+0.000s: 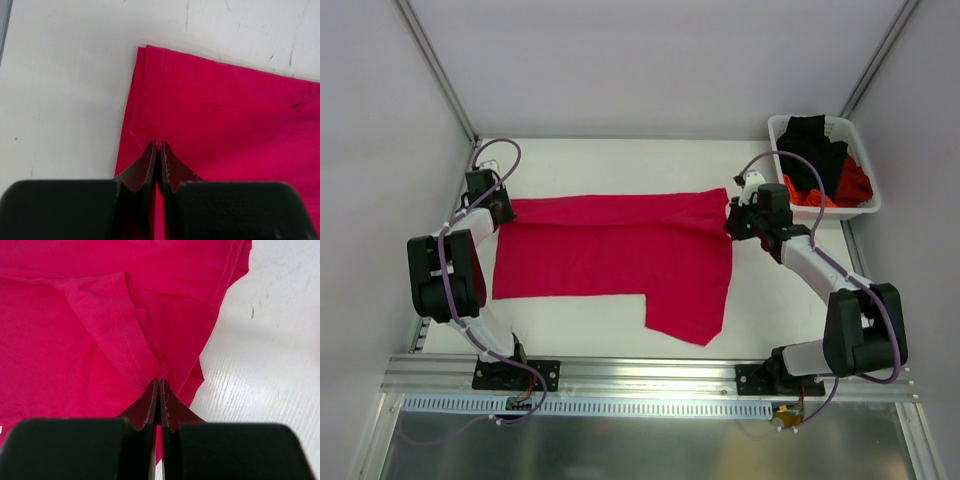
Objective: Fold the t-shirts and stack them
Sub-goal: Fold the tshirt
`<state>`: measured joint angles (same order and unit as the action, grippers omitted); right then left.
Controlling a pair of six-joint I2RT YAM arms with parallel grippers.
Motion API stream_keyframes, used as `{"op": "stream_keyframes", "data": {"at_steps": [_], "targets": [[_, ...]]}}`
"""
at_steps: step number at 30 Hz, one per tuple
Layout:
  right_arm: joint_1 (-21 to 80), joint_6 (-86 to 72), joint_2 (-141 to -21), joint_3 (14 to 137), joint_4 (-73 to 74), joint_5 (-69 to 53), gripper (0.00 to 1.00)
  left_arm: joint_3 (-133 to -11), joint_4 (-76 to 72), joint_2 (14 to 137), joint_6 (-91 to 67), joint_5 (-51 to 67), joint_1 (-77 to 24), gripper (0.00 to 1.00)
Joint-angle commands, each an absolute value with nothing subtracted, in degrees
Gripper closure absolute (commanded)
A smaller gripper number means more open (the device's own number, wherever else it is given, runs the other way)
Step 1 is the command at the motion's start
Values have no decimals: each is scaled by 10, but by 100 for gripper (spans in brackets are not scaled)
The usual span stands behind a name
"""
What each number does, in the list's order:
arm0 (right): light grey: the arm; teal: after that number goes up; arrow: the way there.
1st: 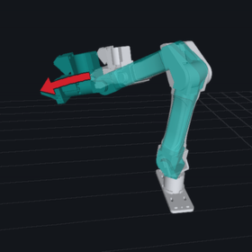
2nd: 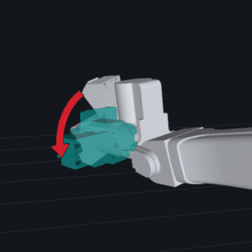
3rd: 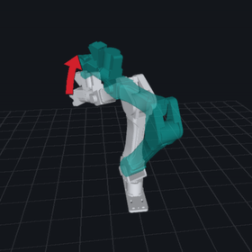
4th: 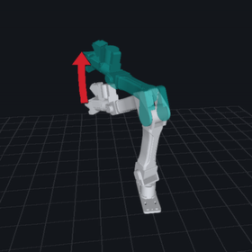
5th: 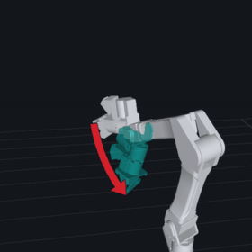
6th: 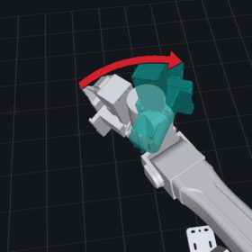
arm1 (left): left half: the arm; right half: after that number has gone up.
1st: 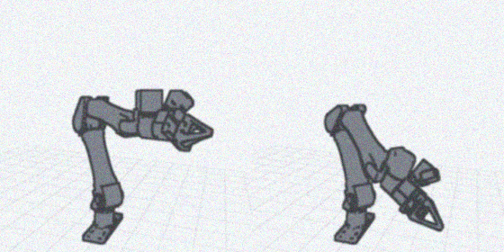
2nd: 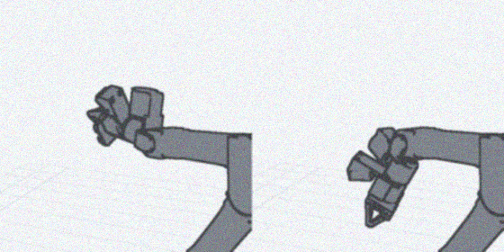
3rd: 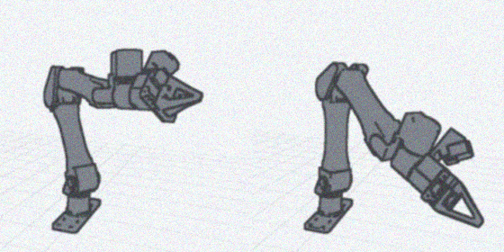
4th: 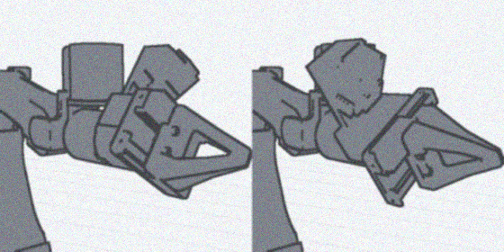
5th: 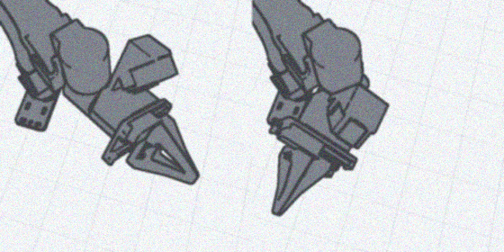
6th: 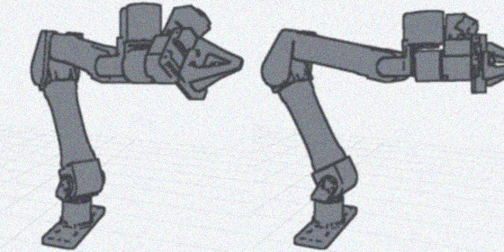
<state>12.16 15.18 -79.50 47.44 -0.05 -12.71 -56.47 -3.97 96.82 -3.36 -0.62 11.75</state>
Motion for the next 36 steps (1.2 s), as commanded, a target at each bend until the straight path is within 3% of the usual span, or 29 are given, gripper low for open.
{"op": "stream_keyframes", "data": {"at_steps": [1,36], "targets": [[125,150,-775,470,6,-129,100,-554,-33,936,-20,-21,125,100],[144,150,-778,446,34,-123,100,-560,11,931,80,-35,125,100]]}}
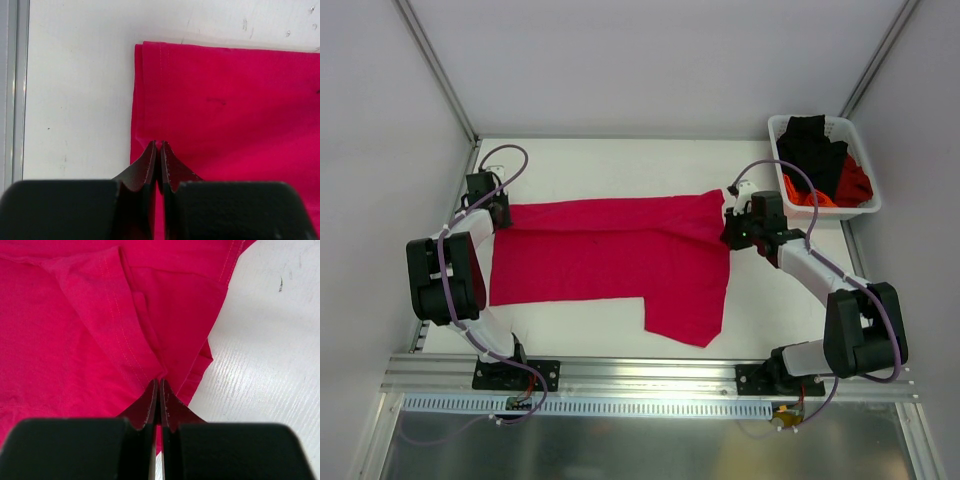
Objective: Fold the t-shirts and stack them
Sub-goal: Fold the tshirt
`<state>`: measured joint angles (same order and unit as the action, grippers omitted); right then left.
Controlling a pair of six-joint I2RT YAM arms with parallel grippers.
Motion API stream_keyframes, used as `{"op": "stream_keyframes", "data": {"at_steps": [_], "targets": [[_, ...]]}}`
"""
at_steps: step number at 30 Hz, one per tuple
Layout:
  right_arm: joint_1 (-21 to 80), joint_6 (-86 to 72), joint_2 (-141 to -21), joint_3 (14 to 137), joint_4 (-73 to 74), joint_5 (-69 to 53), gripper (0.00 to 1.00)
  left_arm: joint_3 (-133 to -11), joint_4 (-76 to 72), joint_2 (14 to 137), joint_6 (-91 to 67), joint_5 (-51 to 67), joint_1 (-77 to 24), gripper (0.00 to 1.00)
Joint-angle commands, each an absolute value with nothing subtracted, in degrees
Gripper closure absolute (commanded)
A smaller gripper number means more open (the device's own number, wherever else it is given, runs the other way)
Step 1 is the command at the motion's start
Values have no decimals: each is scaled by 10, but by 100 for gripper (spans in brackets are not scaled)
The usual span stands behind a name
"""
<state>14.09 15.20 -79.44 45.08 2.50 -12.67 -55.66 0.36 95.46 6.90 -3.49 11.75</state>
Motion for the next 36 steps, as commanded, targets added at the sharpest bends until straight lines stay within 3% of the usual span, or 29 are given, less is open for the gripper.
{"op": "stream_keyframes", "data": {"at_steps": [1,9,13,15,17,21,23,27,36], "targets": [[144,150,-778,447,36,-124,100,-561,11,932,81,-35,125,100],[145,155,-777,450,53,-131,100,-557,13,933,96,-48,124,100],[146,151,-772,454,61,-138,98,-557,19,924,103,-41,124,88],[147,150,-766,461,77,-147,77,-558,25,908,109,-37,124,65],[148,149,-748,471,91,-158,49,-557,30,880,114,-39,124,52],[147,145,-704,490,142,-170,18,-562,42,834,120,-51,125,17],[148,142,-680,497,152,-169,9,-574,47,816,105,-54,125,14],[147,96,-667,512,136,-141,6,-603,77,811,32,-46,126,10],[185,-77,-805,579,78,-74,6,-599,99,832,-275,39,129,26]]}}
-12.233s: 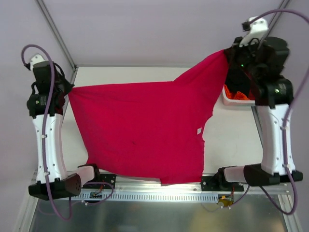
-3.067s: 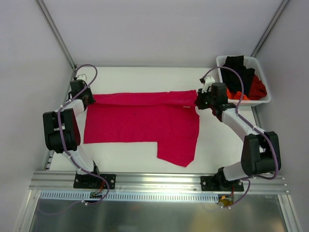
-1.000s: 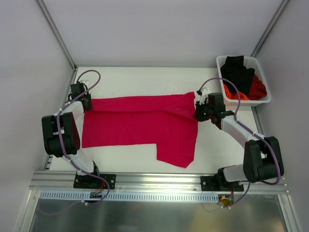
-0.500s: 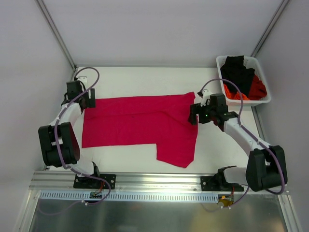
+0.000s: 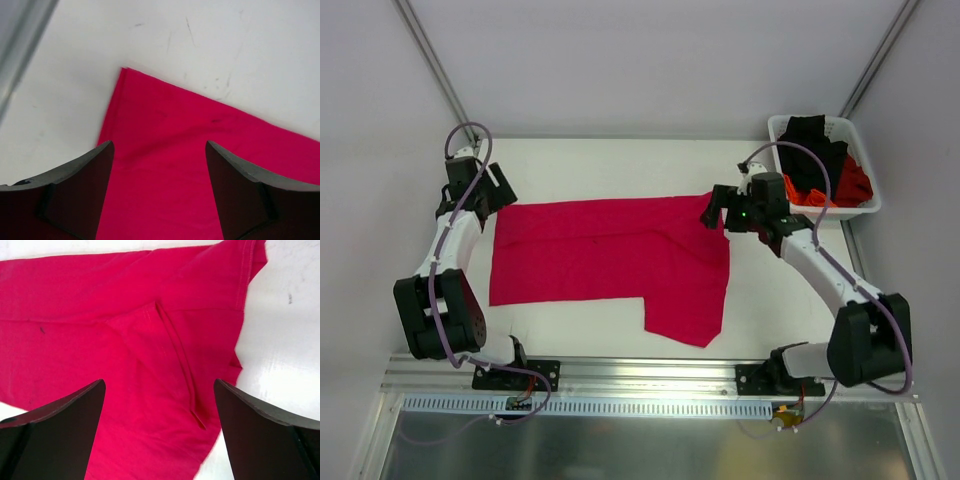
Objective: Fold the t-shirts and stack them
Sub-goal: Fold the tshirt
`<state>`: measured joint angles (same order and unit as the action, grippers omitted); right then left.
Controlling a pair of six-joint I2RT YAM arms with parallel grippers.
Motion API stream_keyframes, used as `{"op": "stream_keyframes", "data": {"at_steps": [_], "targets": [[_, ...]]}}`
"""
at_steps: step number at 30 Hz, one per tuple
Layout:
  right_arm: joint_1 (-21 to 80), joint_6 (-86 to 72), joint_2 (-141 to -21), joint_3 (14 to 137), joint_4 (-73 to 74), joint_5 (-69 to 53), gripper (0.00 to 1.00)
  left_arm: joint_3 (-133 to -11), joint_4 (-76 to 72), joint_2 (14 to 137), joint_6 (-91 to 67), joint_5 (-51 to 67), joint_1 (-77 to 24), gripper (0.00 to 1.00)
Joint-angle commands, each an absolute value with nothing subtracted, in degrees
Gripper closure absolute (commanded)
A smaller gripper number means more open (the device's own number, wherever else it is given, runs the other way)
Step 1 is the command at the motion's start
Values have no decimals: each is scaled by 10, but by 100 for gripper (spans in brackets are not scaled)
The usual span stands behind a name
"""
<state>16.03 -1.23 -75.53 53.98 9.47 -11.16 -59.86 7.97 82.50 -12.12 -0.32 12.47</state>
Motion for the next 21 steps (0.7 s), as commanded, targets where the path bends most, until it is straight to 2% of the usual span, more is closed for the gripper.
{"op": "stream_keyframes", "data": {"at_steps": [1,4,8,14,21], "targets": [[194,-80,-820,593,89,-42,6,-595,98,834,-286,49,129,27],[223,-81,-875,648,128,22,7,-585,102,822,-310,42,129,31],[253,-63,-924,677,118,34,8,-563,116,784,-312,45,129,34],[261,-33,-993,714,101,29,13,-529,148,727,-292,65,129,49],[262,-25,-1073,779,116,28,15,-509,185,670,-255,56,129,49]]}}
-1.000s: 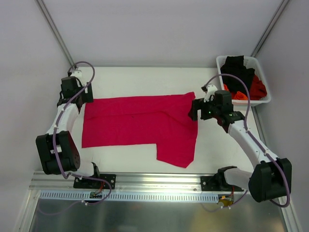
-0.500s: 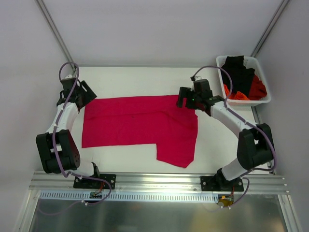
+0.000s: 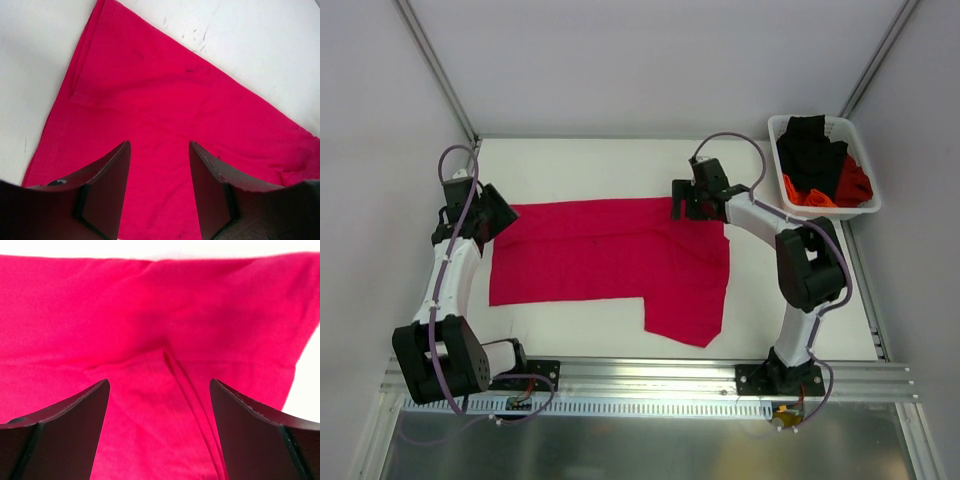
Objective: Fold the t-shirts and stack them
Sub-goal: Fold the tshirt
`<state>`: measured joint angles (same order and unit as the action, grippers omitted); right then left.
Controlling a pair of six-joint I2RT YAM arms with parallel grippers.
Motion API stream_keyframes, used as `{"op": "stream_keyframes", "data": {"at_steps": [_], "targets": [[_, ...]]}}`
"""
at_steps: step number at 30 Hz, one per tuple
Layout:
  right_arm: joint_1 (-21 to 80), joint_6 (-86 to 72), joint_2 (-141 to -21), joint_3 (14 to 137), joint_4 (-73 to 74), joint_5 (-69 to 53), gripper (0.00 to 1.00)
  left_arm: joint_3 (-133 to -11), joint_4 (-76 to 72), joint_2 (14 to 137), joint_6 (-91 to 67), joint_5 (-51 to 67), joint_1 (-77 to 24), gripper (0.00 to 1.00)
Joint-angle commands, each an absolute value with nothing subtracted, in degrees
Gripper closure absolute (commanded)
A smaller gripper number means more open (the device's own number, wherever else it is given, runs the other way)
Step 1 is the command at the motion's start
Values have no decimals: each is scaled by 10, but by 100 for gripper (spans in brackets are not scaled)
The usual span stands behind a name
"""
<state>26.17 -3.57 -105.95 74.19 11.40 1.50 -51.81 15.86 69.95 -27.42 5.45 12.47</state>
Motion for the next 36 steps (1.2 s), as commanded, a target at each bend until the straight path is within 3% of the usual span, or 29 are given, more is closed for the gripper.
{"op": "stream_keyframes", "data": {"at_steps": [1,26,36], "targets": [[262,-25,-1083,783,114,26,16,-505,188,666,-252,57,129,49],[285,-37,-1143,815,133,32,47,-486,217,627,-232,54,129,46],[286,-36,-1152,824,137,34,72,-488,219,626,-228,55,129,47]]}}
